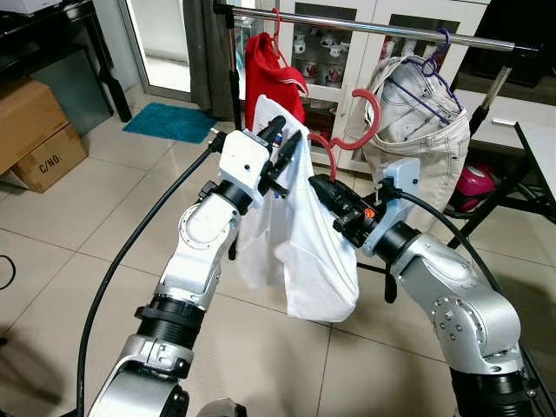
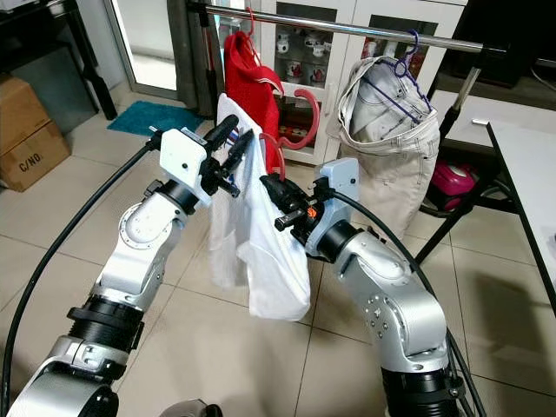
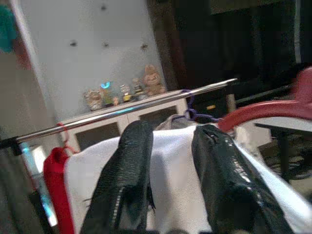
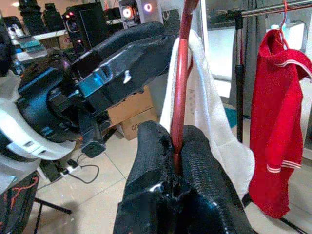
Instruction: Hang hanger
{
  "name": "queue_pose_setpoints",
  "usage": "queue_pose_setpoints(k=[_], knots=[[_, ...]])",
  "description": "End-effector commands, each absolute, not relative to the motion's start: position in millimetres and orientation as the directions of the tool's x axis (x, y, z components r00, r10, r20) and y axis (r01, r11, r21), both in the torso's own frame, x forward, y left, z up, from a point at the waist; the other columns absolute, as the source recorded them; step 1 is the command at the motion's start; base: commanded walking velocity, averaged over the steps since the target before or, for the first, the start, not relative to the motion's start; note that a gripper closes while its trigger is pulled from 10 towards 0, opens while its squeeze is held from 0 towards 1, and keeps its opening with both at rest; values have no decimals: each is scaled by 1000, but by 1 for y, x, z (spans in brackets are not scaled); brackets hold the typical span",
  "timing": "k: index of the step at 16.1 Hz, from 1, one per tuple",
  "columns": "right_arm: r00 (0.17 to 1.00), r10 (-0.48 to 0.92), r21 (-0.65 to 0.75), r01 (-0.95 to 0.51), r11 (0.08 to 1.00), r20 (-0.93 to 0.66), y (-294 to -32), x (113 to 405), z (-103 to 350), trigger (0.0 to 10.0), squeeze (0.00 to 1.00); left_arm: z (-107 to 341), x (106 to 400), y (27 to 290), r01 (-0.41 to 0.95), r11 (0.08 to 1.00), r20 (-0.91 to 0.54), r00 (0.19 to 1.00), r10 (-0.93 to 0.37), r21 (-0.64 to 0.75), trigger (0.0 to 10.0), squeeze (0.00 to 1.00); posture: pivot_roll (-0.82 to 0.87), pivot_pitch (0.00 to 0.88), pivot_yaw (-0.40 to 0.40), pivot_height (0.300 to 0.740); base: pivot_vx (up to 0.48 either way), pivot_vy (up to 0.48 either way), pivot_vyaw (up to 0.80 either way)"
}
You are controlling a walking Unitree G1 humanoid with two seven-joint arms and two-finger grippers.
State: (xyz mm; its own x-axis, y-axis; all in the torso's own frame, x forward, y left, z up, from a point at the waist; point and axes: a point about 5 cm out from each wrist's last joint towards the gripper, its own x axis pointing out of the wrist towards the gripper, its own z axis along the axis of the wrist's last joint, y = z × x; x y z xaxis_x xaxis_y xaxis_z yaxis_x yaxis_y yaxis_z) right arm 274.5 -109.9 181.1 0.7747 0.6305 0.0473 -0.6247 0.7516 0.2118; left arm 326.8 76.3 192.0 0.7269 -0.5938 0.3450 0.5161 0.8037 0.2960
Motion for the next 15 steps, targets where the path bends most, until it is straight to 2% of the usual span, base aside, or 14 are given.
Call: queue_pose_setpoints(k=[1,3,5,6,8,9,12,13,14,15], knots=[[749,660,203,-657,726,66,-105,273,186,10000,0,192,322,66,562,767,336,690,-641,310,10000,1000,-166,0,13,740,0,0,0],[742,668,198,-664,720,57,-103,273,185,10000,0,180,321,81,521,793,278,748,-603,317,10000,1000,-160,0,2,740,0,0,0],[740,671,196,-667,719,55,-103,274,186,10000,0,168,330,111,390,882,209,870,-447,265,10000,1000,-156,0,0,740,0,0,0],[739,671,196,-667,719,55,-103,274,186,10000,0,166,331,114,380,889,196,880,-432,255,10000,1000,-156,0,0,740,0,0,0],[739,671,195,-668,719,55,-103,275,186,10000,0,165,331,116,389,887,185,880,-438,251,10000,1000,-154,0,2,740,0,0,0],[740,670,195,-667,719,57,-103,275,186,10000,0,171,326,104,462,855,226,829,-511,237,10000,1000,-158,0,9,740,0,0,0],[747,662,194,-659,726,62,-104,274,187,10000,0,176,320,84,552,798,244,762,-600,241,10000,1000,-169,0,23,740,0,0,0],[749,659,194,-657,729,63,-105,274,186,10000,0,175,320,81,566,787,230,754,-615,247,4275,1000,-171,0,26,740,0,0,0],[752,656,194,-654,731,63,-106,274,186,10000,0,174,322,82,560,793,227,762,-607,240,0,1000,-172,0,28,740,0,0,0],[753,655,194,-653,732,64,-106,274,186,10000,0,174,322,82,558,795,226,764,-604,238,0,1000,-172,0,28,740,0,0,0]])
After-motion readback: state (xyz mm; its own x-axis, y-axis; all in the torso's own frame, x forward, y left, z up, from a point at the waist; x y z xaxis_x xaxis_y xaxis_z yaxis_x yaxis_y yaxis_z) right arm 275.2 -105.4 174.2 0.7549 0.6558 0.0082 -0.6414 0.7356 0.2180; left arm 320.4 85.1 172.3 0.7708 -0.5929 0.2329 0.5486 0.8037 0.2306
